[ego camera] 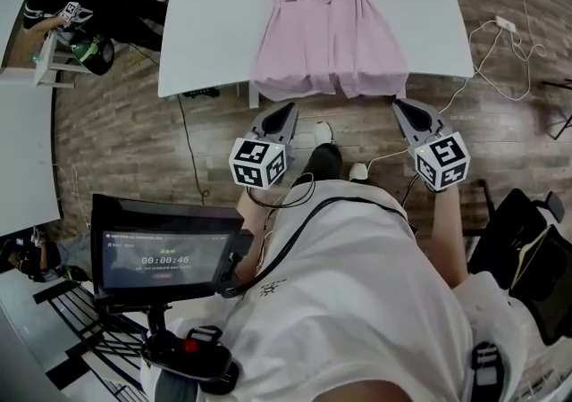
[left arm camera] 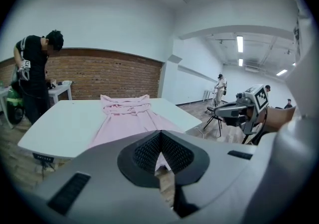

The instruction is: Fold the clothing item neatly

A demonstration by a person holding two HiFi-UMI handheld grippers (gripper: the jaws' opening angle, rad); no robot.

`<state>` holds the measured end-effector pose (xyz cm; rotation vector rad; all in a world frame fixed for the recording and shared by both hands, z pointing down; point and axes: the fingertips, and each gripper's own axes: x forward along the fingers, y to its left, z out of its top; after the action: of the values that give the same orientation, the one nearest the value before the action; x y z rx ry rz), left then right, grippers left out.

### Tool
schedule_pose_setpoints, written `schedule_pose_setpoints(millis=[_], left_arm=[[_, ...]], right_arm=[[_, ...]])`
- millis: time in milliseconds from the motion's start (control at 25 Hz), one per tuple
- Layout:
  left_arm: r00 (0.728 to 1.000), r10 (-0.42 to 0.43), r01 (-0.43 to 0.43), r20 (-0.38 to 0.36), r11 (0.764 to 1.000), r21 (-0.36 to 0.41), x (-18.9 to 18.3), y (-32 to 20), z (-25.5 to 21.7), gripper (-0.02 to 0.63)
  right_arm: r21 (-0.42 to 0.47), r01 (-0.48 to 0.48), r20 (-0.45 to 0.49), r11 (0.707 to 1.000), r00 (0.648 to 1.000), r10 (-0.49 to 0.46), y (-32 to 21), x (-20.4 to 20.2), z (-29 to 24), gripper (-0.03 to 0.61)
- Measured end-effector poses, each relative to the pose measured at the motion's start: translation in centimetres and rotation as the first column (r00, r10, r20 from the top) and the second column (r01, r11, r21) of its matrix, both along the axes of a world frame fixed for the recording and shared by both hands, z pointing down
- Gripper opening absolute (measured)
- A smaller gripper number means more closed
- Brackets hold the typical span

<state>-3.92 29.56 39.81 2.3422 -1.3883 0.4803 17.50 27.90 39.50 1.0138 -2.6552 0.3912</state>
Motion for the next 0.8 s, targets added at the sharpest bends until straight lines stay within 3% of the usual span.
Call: schedule_pose_setpoints(millis=[240,520,800], left_arm=[[0.995,-0.08,0.081,0.064,0.997,-0.01,-5.3,0.6,1.6,0.002],[0.982,-0.05,0.048,0.181,0.999,0.013,-8.0,1.2,3.0,0.002],[0.982,-0.062,0.068,0.178,0.997,-0.031,-12.2,-1.0,9.4,0.002]], right_arm=[[-0.029,-0.043,-0.007,0.999,0.999,0.042,1.5,1.8,1.6,0.005],[-0.061,-0.082,-0.054,0.995,0.995,0.079,3.0,3.9,3.8,0.005],[-0.084,-0.11,-0.075,0.99,0.992,0.104,0.5,2.1,7.5,0.005]])
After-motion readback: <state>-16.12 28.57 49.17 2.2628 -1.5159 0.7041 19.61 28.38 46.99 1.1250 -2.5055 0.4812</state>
